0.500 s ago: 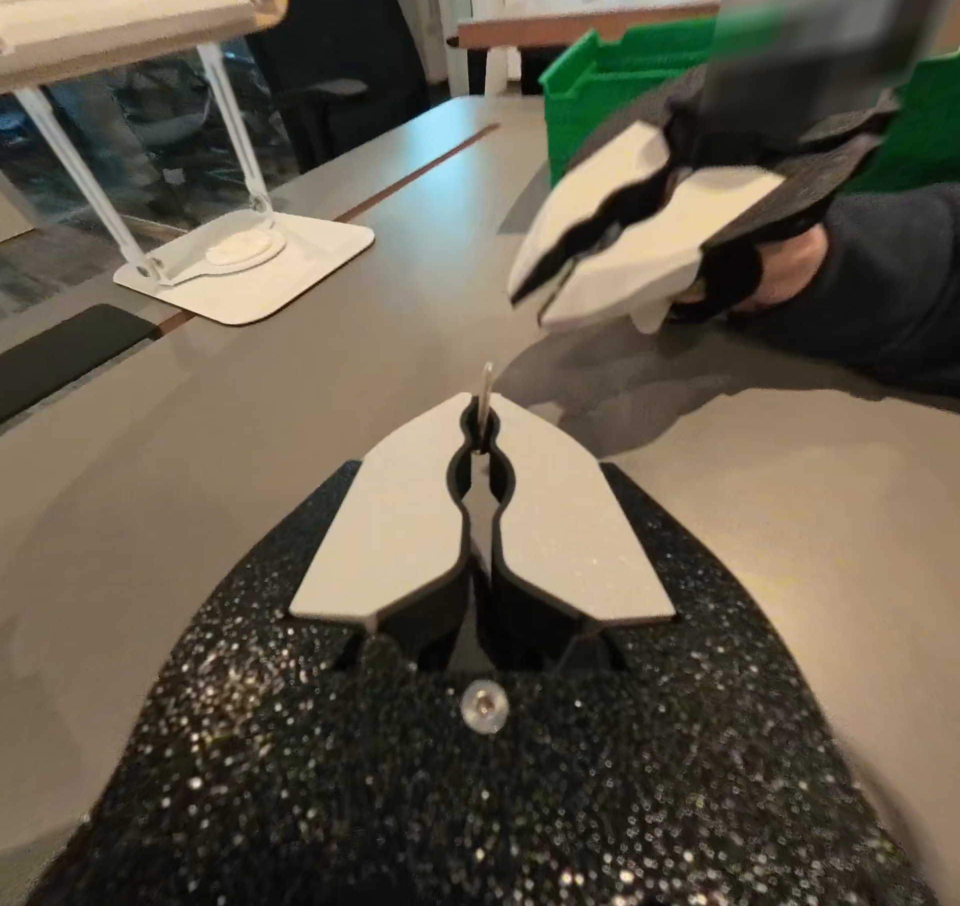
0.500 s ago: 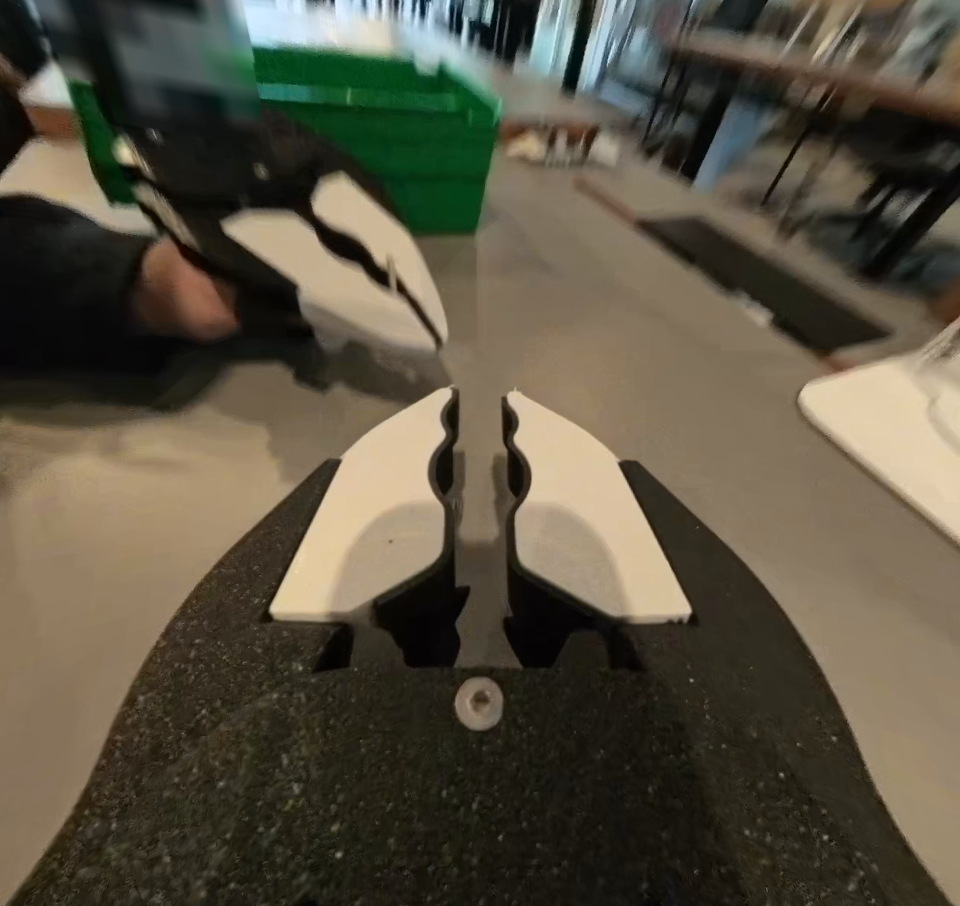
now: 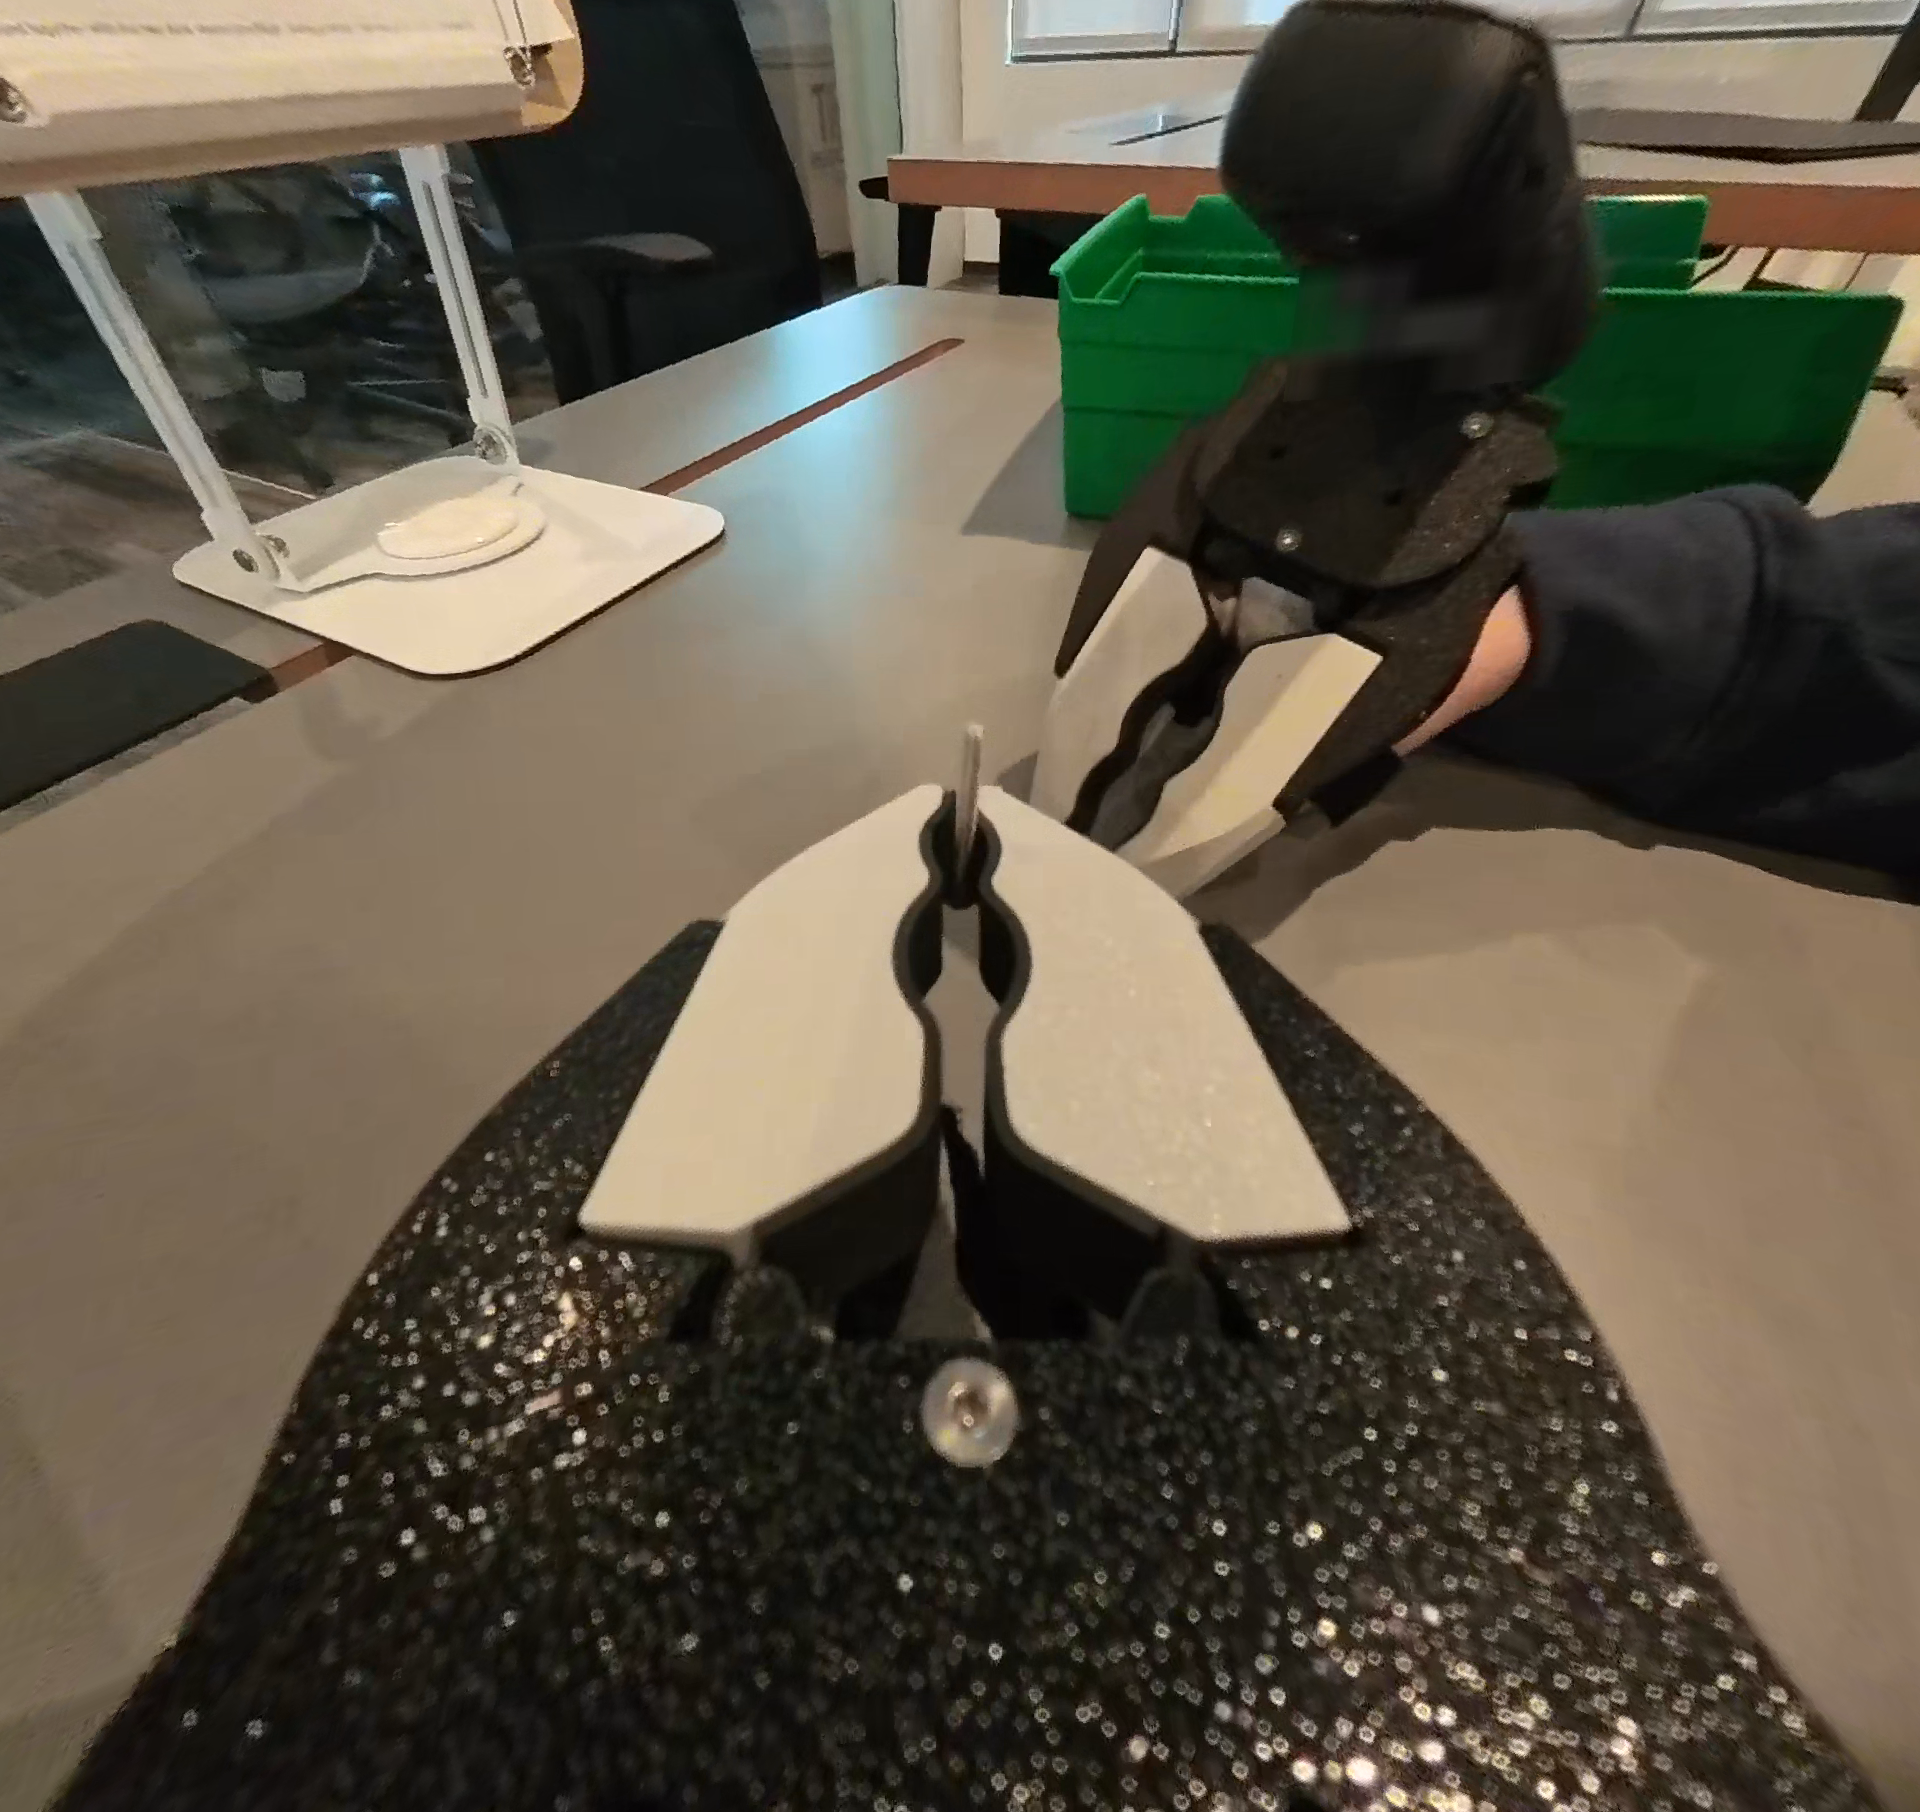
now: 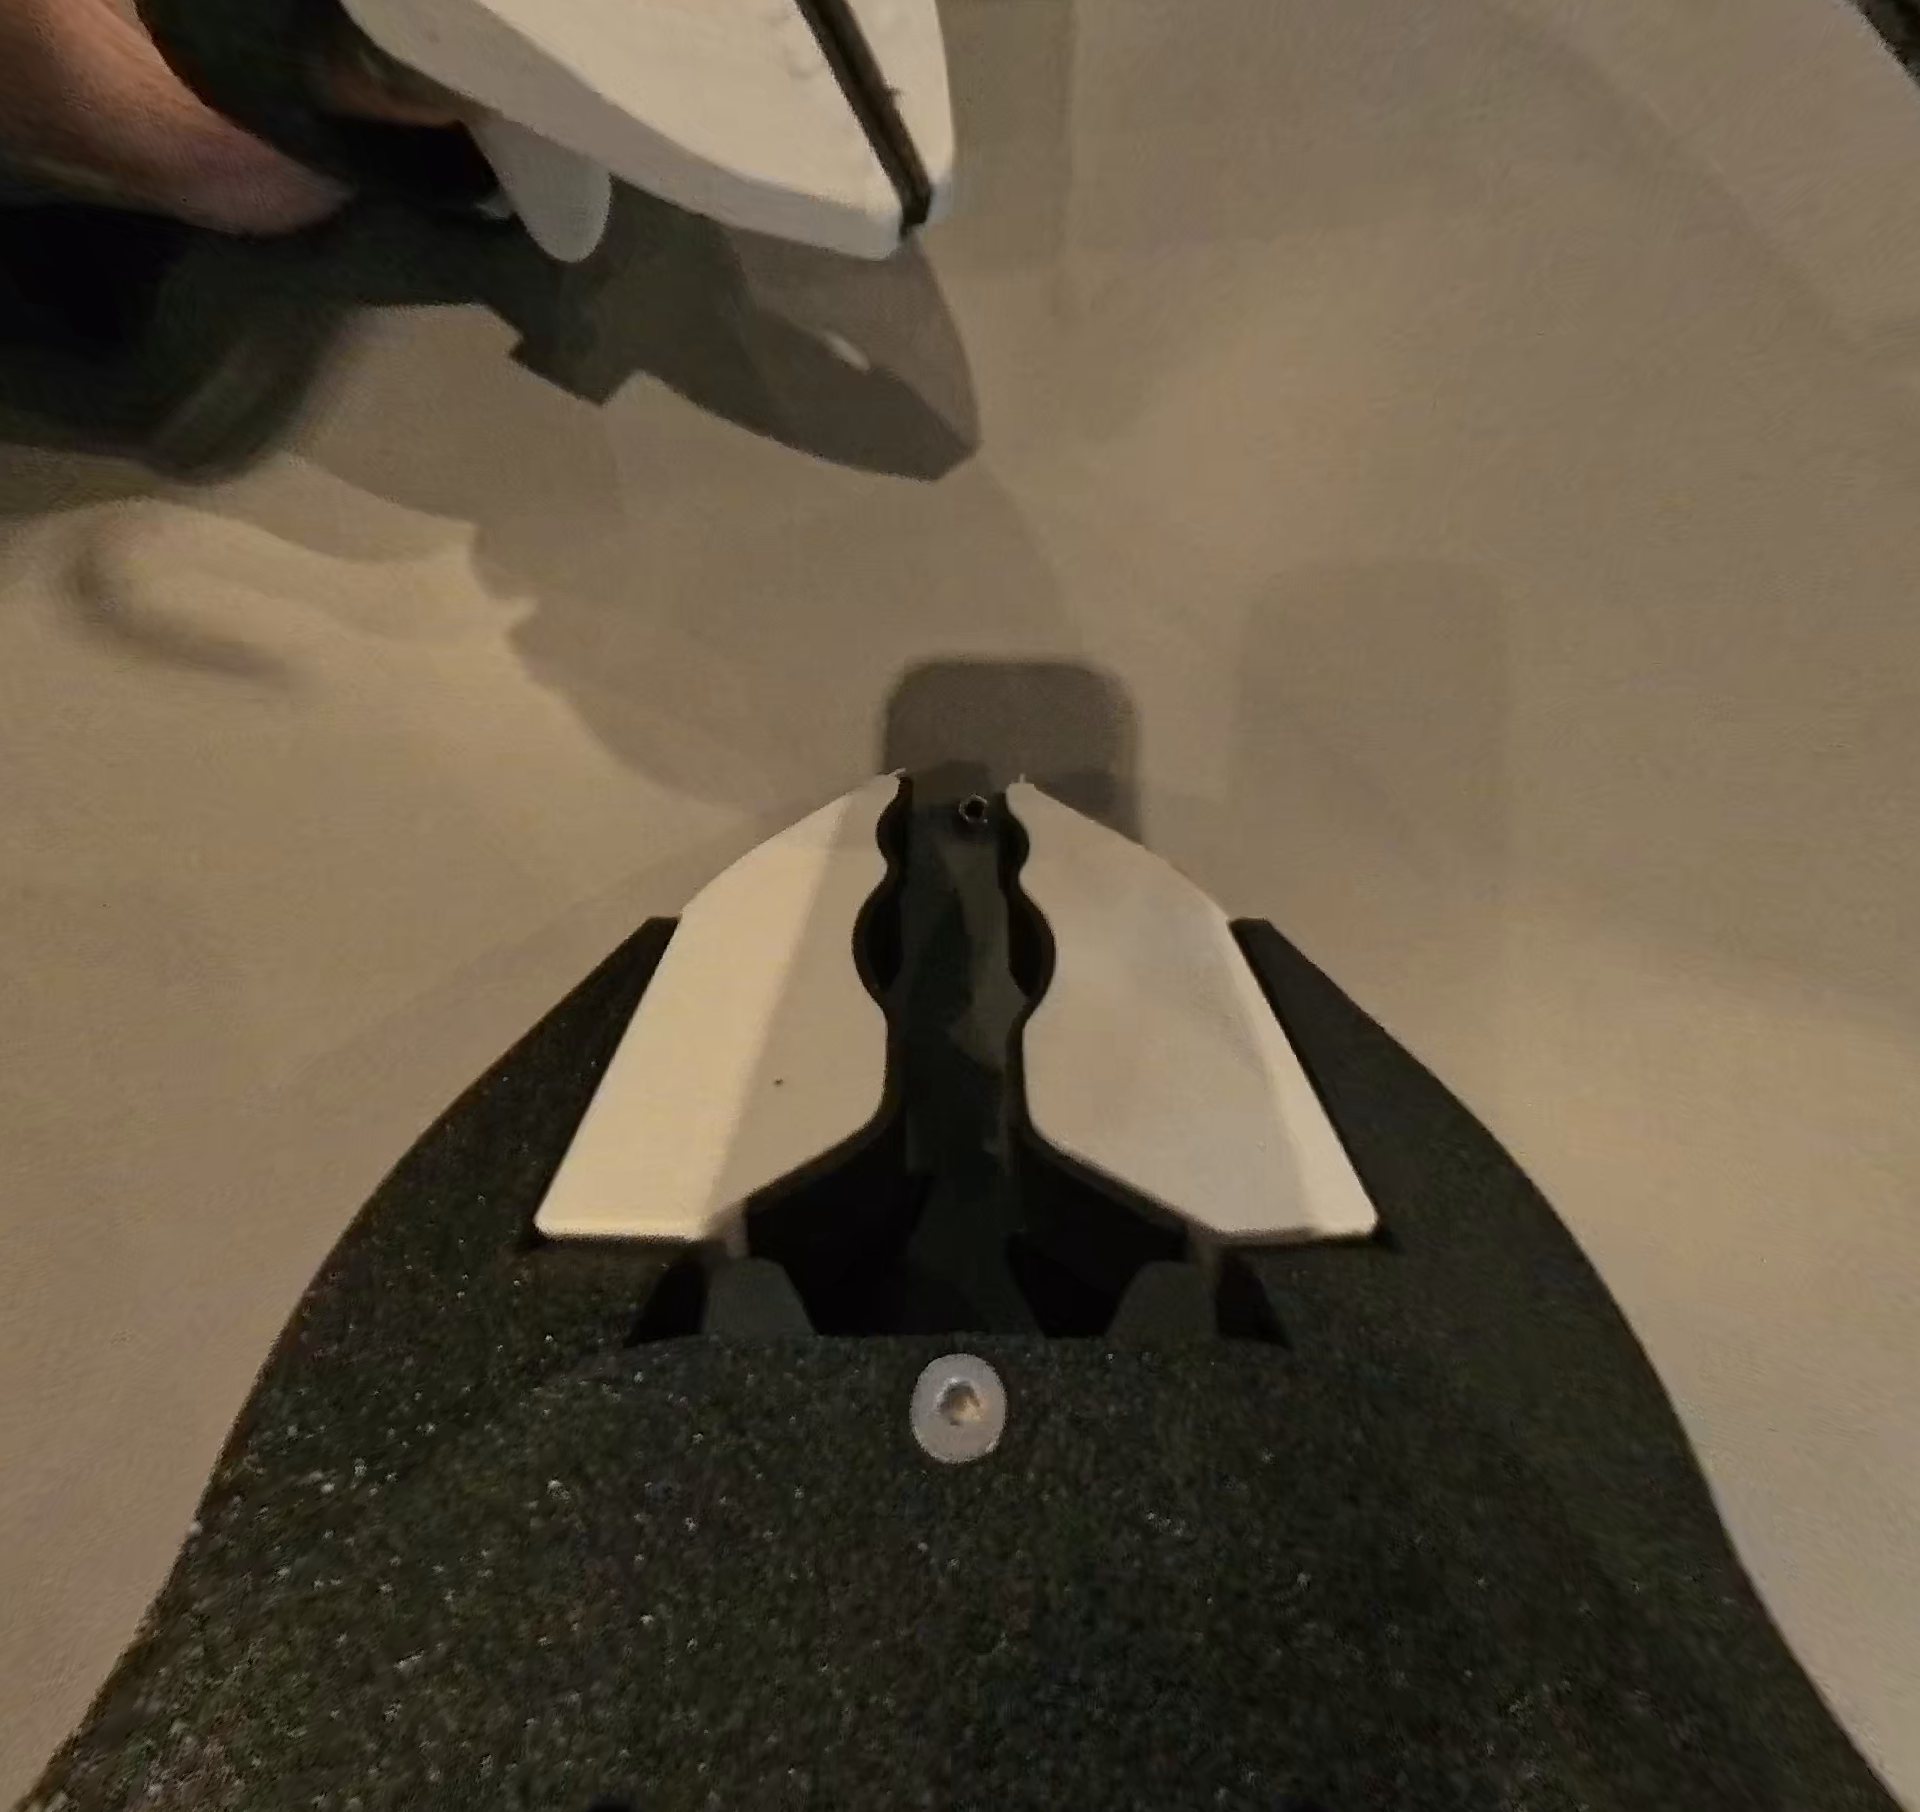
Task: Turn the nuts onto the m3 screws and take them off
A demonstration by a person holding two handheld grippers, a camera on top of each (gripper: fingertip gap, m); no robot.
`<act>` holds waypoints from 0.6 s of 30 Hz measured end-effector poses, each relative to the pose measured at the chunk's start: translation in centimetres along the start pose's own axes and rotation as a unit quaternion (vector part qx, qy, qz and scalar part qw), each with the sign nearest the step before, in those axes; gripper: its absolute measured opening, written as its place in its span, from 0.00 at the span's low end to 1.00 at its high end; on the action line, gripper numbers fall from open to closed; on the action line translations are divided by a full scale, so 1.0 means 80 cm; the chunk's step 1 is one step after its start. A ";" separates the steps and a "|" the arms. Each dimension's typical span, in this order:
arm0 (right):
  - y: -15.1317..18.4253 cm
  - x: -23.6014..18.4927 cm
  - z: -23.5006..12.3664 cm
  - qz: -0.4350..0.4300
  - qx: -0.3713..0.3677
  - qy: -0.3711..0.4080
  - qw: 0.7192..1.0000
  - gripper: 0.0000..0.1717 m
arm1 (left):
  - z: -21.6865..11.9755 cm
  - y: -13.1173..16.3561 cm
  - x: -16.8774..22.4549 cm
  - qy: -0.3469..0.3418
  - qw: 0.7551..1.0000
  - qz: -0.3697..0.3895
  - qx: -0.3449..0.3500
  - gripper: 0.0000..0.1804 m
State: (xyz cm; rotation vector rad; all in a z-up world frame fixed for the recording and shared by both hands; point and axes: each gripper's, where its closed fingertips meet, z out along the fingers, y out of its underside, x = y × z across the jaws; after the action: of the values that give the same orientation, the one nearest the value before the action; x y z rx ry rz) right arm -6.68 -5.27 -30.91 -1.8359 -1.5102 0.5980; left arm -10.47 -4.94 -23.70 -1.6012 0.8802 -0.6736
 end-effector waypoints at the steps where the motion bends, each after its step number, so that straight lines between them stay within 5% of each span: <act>1: 0.000 0.000 0.000 0.005 -0.001 -0.002 1.000 0.08 | 0.000 0.001 0.001 0.000 1.000 0.003 -0.002 0.00; 18: 0.001 0.003 0.000 0.031 -0.003 -0.001 1.000 0.08 | 0.003 0.004 0.005 0.006 1.000 0.016 -0.013 0.01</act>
State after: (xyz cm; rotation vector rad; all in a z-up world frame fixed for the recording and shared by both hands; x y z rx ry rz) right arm -6.57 -5.04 -30.98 -1.8921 -1.4621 0.6252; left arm -10.07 -5.17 -24.09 -1.6036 0.9243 -0.6518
